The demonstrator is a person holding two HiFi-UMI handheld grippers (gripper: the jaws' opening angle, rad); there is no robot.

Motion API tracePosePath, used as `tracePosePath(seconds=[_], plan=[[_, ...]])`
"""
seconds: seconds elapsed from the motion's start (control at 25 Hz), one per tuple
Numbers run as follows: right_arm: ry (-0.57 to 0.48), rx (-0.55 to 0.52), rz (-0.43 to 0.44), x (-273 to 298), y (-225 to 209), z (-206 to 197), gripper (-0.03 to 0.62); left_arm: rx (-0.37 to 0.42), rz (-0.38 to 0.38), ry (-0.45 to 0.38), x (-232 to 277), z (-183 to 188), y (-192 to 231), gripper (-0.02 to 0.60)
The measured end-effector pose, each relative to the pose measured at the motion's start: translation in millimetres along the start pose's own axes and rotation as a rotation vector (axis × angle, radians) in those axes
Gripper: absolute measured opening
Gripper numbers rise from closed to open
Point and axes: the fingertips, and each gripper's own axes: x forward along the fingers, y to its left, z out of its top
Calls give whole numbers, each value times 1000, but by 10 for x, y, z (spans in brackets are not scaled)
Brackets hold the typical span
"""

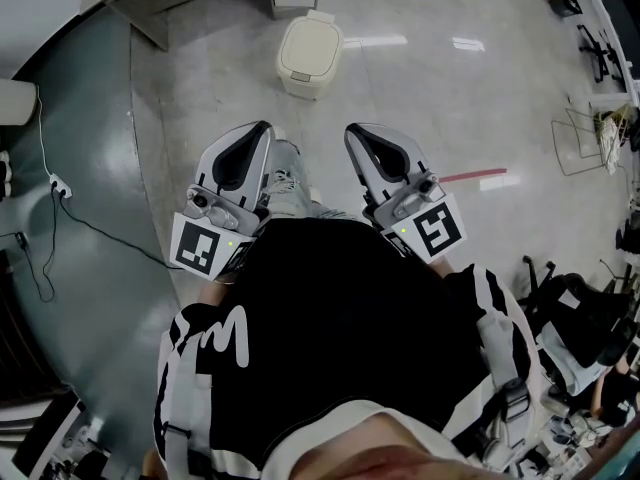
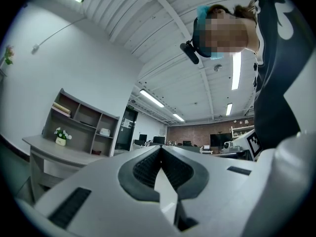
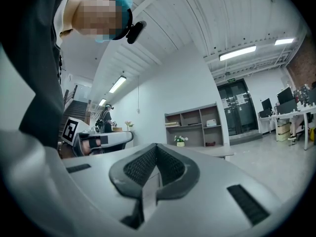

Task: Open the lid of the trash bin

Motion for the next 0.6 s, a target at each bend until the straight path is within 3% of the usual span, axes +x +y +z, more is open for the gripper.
tracePosePath(seconds=[0.6], plan=[[14, -11, -25, 724, -544, -26, 9, -5, -41, 17, 607, -64, 736, 2]])
